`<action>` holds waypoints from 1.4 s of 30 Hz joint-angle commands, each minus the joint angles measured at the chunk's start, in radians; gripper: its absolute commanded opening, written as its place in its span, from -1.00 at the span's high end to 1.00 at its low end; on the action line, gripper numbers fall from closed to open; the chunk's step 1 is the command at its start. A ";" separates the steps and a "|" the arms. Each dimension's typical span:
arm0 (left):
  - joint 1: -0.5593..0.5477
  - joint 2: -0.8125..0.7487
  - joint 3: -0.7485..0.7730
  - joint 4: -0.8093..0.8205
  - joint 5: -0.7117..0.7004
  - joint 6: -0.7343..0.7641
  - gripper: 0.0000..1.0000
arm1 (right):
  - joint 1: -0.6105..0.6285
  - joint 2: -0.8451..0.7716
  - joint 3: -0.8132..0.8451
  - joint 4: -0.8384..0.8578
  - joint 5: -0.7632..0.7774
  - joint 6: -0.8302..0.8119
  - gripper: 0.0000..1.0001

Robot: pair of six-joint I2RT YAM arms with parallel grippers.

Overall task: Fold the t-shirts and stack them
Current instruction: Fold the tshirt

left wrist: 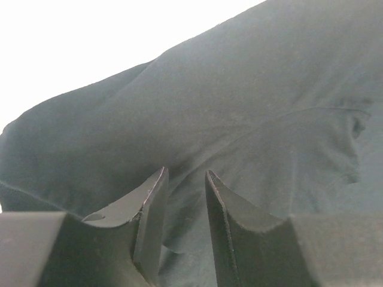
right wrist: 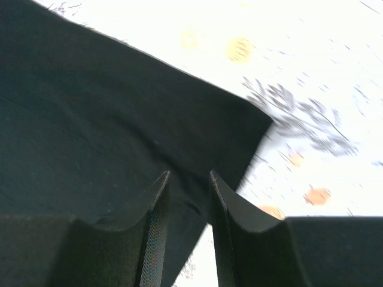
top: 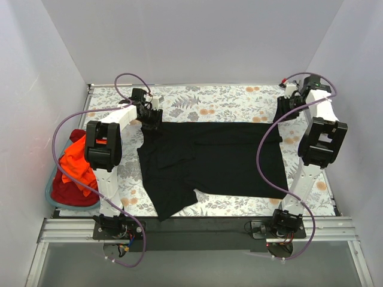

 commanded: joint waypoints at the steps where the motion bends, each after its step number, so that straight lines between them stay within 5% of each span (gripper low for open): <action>1: 0.003 -0.037 0.037 -0.020 0.041 -0.025 0.38 | 0.059 0.018 0.012 0.013 0.036 -0.025 0.25; 15: 0.020 0.167 0.190 -0.078 -0.137 -0.052 0.41 | 0.082 0.154 0.009 0.169 0.219 -0.024 0.15; 22: 0.035 0.348 0.497 -0.113 -0.122 -0.065 0.39 | 0.088 0.305 0.232 0.243 0.250 -0.004 0.00; 28: 0.050 0.345 0.694 -0.158 -0.004 -0.043 0.03 | 0.088 0.199 0.290 0.261 0.135 -0.016 -0.40; 33: 0.052 0.062 0.519 -0.159 0.160 0.098 -0.46 | 0.088 -0.156 0.011 0.226 0.058 -0.178 -0.97; 42: 0.017 -0.446 -0.087 -0.357 0.254 0.457 -0.47 | 0.099 -0.566 -0.432 -0.076 0.079 -0.541 -0.71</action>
